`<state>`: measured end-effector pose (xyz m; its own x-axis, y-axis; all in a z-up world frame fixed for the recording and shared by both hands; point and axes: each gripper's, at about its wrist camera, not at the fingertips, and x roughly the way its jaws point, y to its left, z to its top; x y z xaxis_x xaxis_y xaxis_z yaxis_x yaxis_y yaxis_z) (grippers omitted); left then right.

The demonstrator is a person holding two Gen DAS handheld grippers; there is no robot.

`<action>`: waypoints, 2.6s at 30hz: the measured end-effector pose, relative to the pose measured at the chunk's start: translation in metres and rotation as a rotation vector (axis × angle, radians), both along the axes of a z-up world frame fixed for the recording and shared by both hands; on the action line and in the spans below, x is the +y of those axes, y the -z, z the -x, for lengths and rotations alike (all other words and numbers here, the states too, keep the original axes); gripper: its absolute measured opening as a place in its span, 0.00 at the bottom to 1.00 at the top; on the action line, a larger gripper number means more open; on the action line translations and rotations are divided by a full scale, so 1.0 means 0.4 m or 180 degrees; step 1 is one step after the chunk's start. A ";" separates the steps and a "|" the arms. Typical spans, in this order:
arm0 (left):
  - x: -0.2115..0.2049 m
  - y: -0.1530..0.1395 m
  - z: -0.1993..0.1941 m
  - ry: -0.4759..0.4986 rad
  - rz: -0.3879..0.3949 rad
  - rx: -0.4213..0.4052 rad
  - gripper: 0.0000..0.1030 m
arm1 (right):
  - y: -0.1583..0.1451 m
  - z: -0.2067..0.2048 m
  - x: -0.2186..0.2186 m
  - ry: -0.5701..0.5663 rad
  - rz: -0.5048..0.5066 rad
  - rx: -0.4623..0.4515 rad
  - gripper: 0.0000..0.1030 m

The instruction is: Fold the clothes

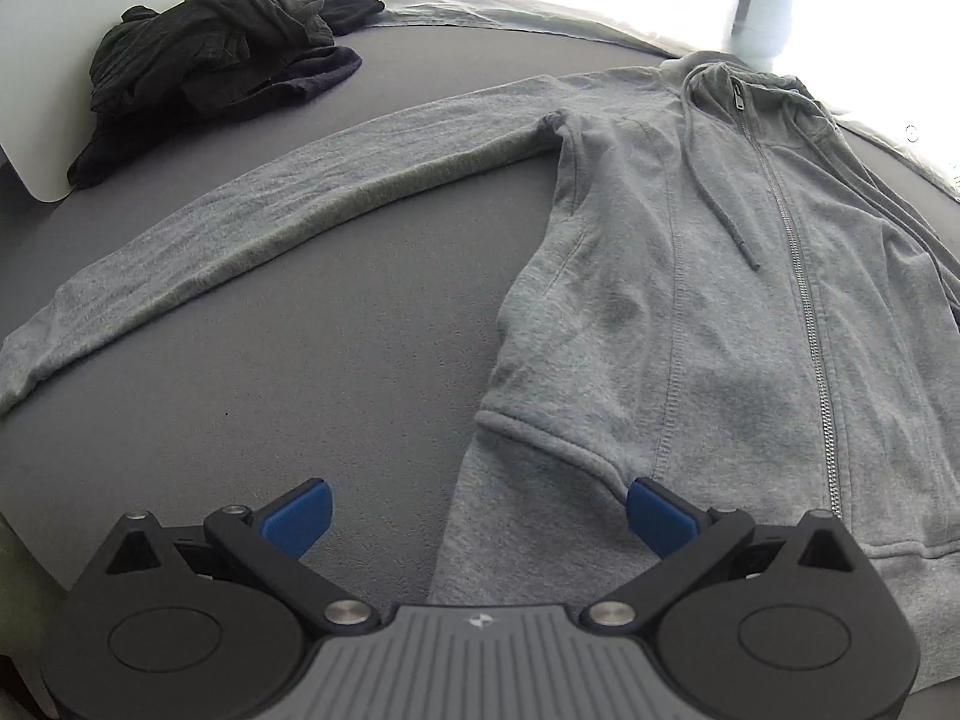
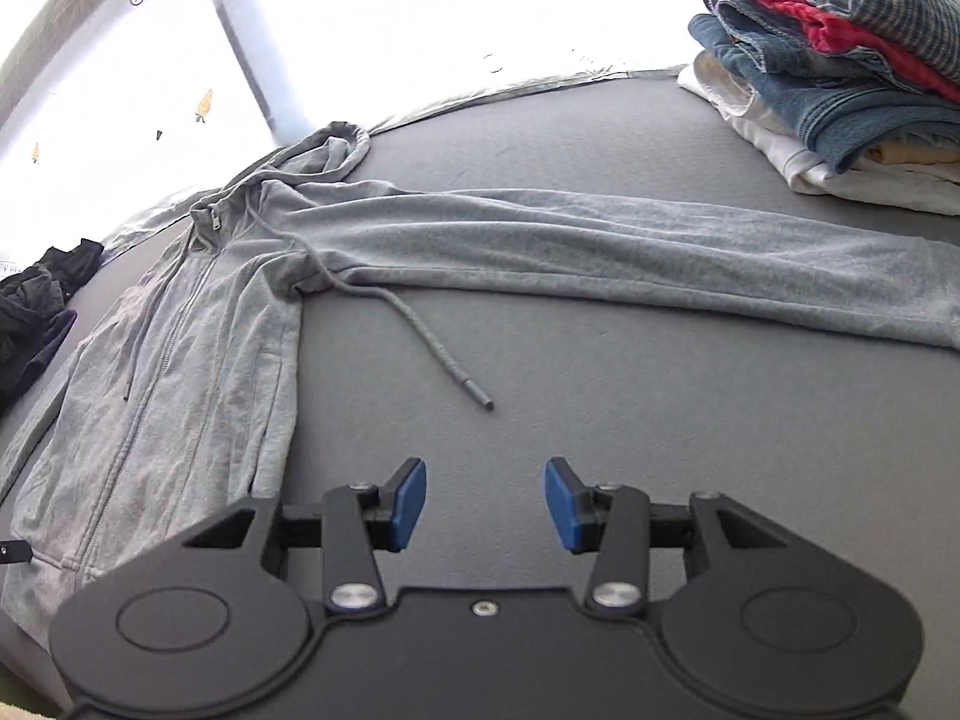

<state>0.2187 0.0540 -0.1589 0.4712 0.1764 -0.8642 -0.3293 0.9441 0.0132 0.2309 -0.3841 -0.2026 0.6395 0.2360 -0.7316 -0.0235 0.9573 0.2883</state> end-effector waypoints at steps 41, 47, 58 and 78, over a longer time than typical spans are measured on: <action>0.038 -0.130 0.024 0.0105 0.0453 -0.0384 0.58 | -0.063 0.043 0.082 -0.0056 0.0257 -0.0036 0.48; -0.001 -0.134 -0.022 -0.0048 0.0279 -0.0347 0.61 | -0.068 -0.077 0.035 -0.0025 0.0254 -0.0151 0.48; 0.012 -0.155 -0.157 -0.0189 0.0103 -0.0358 0.65 | -0.089 -0.401 0.042 -0.0152 0.0375 -0.0414 0.48; 0.046 -0.105 -0.789 0.0553 0.0285 -0.0505 0.67 | 0.025 -0.797 0.174 -0.0083 0.0681 -0.0066 0.10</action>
<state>0.5343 0.0723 -0.1169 0.6189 0.0072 -0.7854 -0.1533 0.9818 -0.1118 0.5498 -0.3145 -0.2124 0.6508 0.0934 -0.7535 -0.0528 0.9956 0.0778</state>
